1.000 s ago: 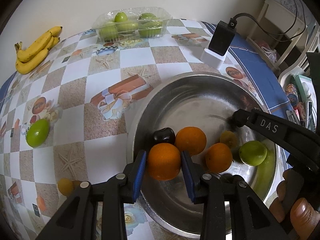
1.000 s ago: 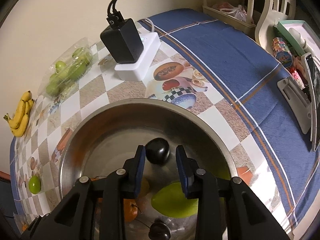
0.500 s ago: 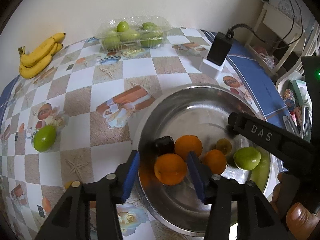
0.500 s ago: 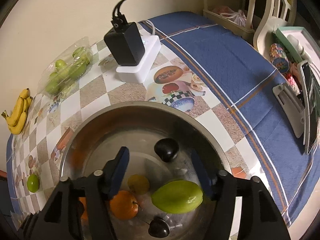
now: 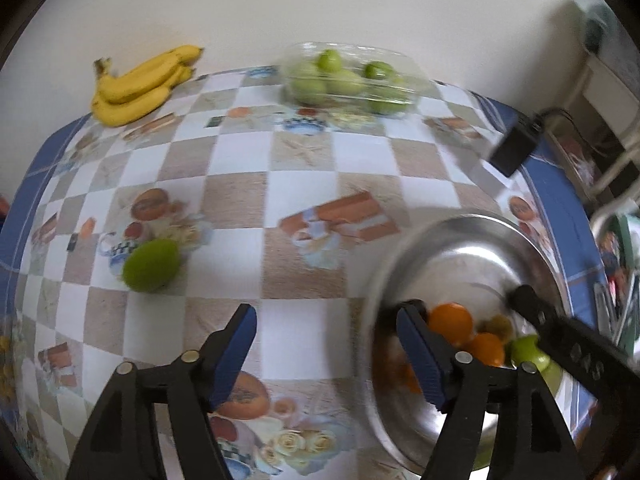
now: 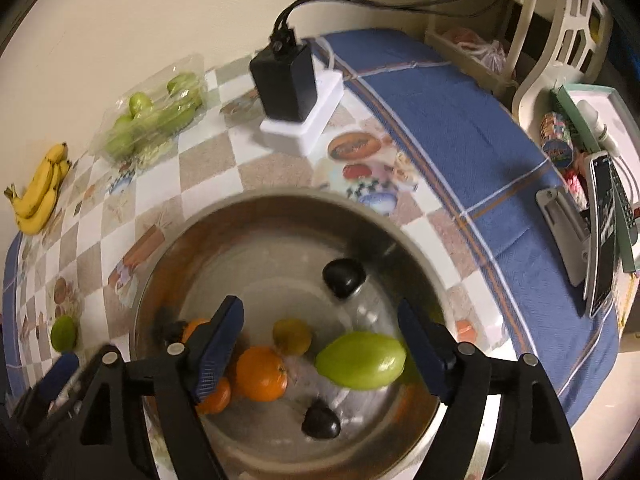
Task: Organize fruits
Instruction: 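Withdraw both grippers from the tray toward the remaining fruits on the table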
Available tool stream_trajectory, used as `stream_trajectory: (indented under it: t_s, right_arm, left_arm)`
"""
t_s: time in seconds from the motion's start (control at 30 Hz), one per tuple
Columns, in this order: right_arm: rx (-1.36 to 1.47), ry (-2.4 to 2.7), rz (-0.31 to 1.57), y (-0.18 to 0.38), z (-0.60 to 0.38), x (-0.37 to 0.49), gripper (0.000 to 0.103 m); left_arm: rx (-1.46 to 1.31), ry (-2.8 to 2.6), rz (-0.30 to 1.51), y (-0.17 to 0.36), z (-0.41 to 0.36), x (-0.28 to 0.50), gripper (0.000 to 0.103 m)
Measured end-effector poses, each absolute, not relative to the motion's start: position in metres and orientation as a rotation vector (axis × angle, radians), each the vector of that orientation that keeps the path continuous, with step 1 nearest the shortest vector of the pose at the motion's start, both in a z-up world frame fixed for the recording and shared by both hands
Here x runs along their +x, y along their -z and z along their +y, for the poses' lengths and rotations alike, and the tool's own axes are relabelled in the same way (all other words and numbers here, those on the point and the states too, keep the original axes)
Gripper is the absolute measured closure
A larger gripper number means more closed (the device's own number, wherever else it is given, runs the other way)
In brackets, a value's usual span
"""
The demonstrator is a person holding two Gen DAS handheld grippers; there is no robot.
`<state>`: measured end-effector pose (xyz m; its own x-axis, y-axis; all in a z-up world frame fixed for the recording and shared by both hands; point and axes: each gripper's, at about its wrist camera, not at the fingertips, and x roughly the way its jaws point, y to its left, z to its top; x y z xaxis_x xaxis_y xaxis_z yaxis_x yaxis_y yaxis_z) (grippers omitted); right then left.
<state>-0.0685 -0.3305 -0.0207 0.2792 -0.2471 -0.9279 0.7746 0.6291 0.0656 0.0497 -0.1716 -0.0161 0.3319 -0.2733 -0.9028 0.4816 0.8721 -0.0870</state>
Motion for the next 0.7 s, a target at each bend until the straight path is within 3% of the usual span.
stream_trajectory:
  t_s: [0.1, 0.37, 0.5, 0.6, 0.7]
  right_arm:
    - [0.581, 0.719, 1.112, 0.023, -0.321, -0.067, 0.023]
    - [0.590, 0.677, 1.150, 0.024, -0.301, -0.067, 0.023]
    - [0.571, 0.680, 1.157, 0.024, -0.298, -0.067, 0.023]
    - [0.569, 0.684, 1.153, 0.024, -0.299, -0.066, 0.011]
    - [0.559, 0.690, 1.145, 0.023, -0.299, -0.066, 0.009]
  left_arm:
    - [0.193, 0.442, 1.142, 0.020, -0.161, 0.059, 0.018]
    - [0.161, 0.364, 1.165, 0.026, -0.141, 0.075, 0.016]
    - [0.151, 0.346, 1.161, 0.026, -0.134, 0.079, 0.005]
    - [0.148, 0.338, 1.156, 0.025, -0.130, 0.081, 0.005]
    - [0.148, 0.327, 1.148, 0.026, -0.127, 0.083, 0.000]
